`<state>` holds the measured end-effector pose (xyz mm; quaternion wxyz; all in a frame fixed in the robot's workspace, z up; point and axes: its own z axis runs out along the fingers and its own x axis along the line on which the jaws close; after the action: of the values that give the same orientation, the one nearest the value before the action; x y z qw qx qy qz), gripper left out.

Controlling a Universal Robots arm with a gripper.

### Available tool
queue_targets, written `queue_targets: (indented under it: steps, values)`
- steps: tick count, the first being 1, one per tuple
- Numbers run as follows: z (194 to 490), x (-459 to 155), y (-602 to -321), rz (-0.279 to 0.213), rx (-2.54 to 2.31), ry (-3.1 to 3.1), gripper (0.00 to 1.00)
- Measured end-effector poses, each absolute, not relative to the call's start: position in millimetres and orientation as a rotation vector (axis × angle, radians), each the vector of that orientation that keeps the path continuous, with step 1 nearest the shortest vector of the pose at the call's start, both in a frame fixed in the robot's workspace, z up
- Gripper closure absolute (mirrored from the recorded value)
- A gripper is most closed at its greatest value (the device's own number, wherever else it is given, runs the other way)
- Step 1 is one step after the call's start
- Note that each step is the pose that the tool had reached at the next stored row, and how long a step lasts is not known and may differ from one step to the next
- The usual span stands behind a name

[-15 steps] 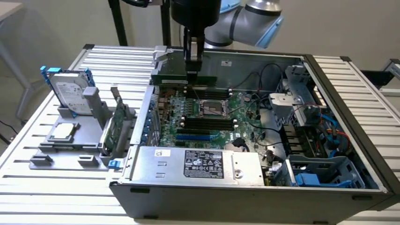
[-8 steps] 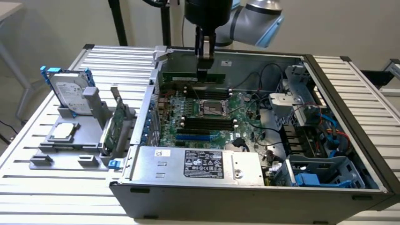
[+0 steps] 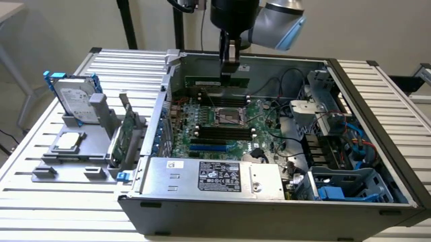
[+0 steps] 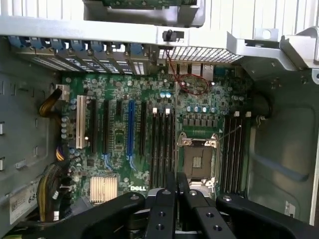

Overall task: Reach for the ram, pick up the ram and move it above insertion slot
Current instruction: 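Pick up the ram and move it above insertion slot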

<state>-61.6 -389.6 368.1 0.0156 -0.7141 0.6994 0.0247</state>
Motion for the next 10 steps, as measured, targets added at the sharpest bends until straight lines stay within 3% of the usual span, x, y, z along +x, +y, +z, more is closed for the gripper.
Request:
queue_targets:
  steps: [10]
  values:
    - [358.5, -38.9, -385.3, 0.077, -2.198, 2.198, 0.88]
